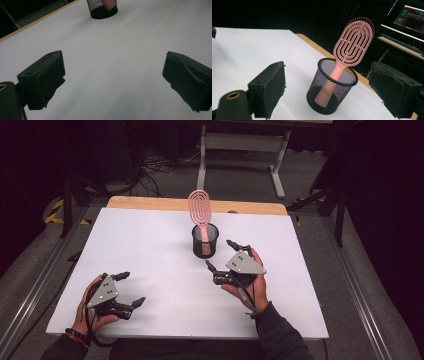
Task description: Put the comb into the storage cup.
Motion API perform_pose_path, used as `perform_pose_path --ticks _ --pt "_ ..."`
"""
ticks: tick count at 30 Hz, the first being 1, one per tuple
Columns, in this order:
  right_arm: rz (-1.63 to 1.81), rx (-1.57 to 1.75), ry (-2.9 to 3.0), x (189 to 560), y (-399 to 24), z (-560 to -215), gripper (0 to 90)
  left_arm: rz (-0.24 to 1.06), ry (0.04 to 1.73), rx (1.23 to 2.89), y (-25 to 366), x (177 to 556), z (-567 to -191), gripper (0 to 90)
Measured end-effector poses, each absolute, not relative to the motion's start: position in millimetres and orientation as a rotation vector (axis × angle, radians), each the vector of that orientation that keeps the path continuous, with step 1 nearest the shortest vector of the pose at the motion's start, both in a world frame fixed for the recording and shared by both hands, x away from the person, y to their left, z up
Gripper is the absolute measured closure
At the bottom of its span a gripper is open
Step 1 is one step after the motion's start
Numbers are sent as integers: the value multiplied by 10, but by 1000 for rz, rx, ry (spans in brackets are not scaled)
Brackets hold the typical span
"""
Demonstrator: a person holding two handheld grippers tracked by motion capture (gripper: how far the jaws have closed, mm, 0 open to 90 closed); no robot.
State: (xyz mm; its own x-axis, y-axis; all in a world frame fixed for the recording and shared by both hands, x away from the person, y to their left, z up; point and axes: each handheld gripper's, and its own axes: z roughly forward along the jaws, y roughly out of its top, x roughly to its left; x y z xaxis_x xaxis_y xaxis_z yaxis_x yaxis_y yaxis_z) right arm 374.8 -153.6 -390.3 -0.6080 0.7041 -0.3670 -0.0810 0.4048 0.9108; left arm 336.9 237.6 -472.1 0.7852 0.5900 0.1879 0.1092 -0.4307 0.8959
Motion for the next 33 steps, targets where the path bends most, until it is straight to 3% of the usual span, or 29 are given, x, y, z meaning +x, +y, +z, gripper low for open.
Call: perform_pose_path --ticks 33 --pt "1247 497 1908 3553 -1632 -3940 138 597 522 1971 2373 3368 -4722 52"
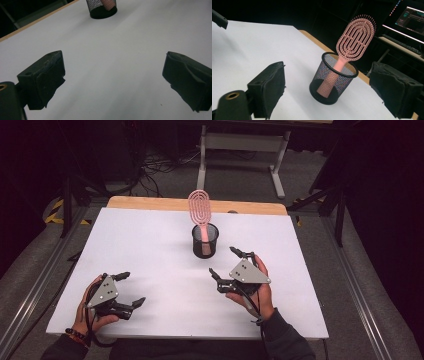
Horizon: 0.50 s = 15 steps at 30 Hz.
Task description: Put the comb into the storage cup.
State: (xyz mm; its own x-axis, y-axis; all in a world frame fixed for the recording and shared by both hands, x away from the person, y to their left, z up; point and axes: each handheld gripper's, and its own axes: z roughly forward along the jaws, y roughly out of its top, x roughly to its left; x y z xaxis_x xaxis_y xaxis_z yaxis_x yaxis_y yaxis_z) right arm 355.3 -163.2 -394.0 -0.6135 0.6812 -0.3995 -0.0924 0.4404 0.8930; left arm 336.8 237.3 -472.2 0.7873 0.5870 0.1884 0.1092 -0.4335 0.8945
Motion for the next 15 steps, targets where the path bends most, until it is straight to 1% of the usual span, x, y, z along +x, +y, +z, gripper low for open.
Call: perform_pose_path --ticks 15 --pt "1214 482 1916 3456 -1724 -3964 136 597 522 1972 2372 3367 -4723 52"
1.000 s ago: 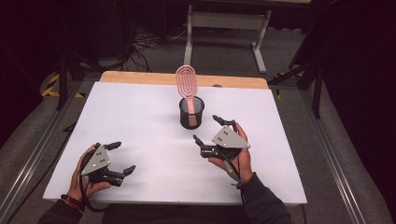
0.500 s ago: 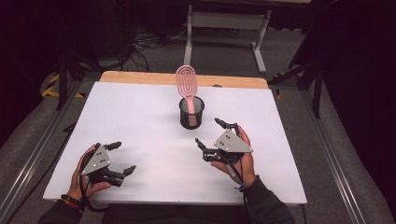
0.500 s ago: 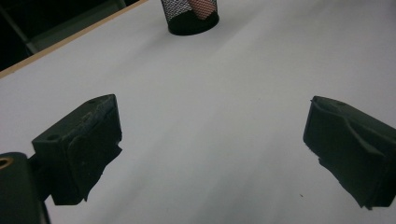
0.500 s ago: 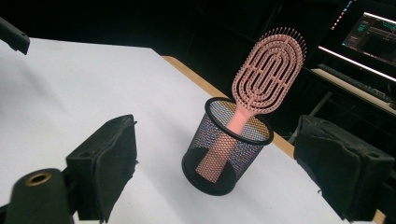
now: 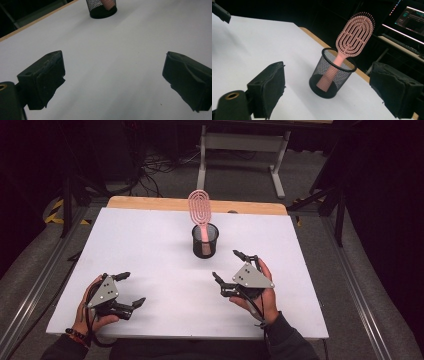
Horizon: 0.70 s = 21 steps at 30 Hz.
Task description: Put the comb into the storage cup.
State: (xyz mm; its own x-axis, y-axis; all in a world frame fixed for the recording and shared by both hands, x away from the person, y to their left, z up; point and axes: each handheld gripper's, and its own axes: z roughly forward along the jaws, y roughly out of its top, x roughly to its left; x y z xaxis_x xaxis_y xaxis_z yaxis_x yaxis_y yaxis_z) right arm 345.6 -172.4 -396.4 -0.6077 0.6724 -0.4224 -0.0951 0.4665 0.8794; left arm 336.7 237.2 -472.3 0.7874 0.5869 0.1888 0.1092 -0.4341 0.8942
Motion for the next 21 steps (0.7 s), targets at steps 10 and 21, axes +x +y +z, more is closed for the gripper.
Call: perform_pose_path --ticks 10,21 --pt "1197 474 1921 3388 -1805 -4014 135 598 523 1971 2374 3364 -4720 52" --pt "1147 449 1935 3319 -1857 -4131 134 599 519 1971 2363 3364 -4721 52"
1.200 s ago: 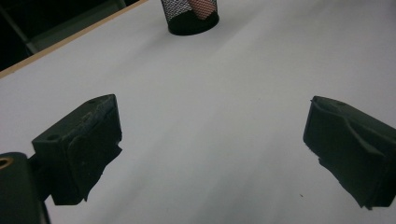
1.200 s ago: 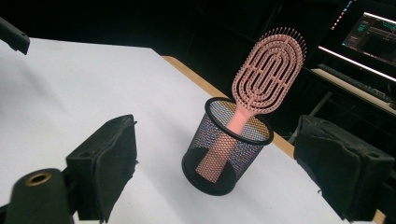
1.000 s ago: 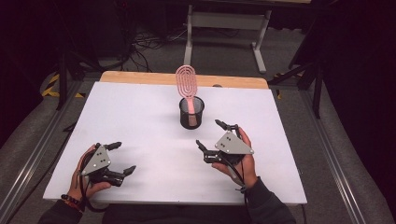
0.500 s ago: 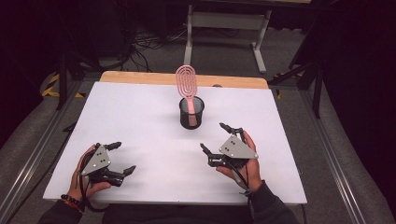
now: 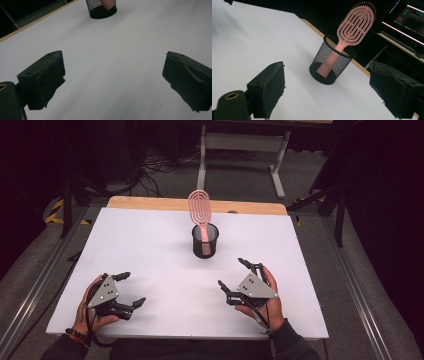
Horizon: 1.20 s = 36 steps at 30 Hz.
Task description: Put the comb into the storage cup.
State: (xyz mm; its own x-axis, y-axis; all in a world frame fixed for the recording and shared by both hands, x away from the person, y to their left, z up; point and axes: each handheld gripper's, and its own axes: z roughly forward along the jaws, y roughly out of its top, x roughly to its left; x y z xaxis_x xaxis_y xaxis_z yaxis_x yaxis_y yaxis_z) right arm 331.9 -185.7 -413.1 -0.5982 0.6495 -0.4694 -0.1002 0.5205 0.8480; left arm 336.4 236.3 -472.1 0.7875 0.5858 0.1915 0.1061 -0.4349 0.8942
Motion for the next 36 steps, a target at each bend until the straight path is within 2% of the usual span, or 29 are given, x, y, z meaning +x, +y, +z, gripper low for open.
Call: perform_pose_path --ticks 17,36 --pt "1152 434 1974 3238 -1997 -4369 122 590 513 1970 2359 3358 -4725 52" --pt "1105 588 1961 3219 -2390 -4528 92 584 512 1969 2333 3385 -4731 49"
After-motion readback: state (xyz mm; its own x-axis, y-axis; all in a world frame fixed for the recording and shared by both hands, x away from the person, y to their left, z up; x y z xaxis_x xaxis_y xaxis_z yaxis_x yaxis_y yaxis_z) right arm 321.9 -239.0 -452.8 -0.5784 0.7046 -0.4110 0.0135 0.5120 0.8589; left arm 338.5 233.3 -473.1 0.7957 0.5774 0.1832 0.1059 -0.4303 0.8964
